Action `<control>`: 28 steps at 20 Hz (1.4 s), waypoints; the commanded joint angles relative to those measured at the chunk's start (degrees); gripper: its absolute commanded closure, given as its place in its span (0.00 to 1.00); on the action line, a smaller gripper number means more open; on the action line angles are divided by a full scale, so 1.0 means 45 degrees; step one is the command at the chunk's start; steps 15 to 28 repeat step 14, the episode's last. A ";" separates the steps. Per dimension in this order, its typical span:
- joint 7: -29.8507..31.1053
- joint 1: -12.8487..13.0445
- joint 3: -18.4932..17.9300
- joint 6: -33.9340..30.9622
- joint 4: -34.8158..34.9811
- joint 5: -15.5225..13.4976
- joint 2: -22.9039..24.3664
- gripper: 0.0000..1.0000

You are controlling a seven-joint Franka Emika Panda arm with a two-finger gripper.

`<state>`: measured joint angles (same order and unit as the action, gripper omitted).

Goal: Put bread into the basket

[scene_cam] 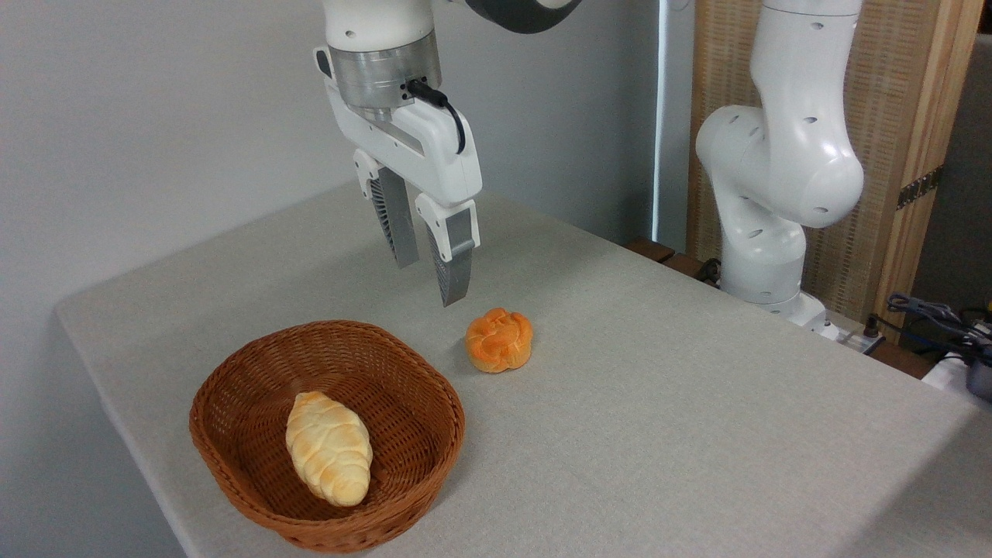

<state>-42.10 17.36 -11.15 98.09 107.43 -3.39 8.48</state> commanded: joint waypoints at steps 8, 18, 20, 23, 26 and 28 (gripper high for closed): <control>-0.0235 -0.2232 0.1438 -0.0215 -0.0162 -0.1062 0.0089 0.00; -0.0274 -0.2882 0.2047 -0.0176 -0.0162 -0.1179 0.0089 0.00; -0.0274 -0.2882 0.2047 -0.0176 -0.0162 -0.1179 0.0089 0.00; -0.0274 -0.2882 0.2047 -0.0176 -0.0162 -0.1179 0.0089 0.00; -0.0274 -0.2882 0.2047 -0.0176 -0.0162 -0.1179 0.0089 0.00; -0.0274 -0.2882 0.2047 -0.0176 -0.0162 -0.1179 0.0089 0.00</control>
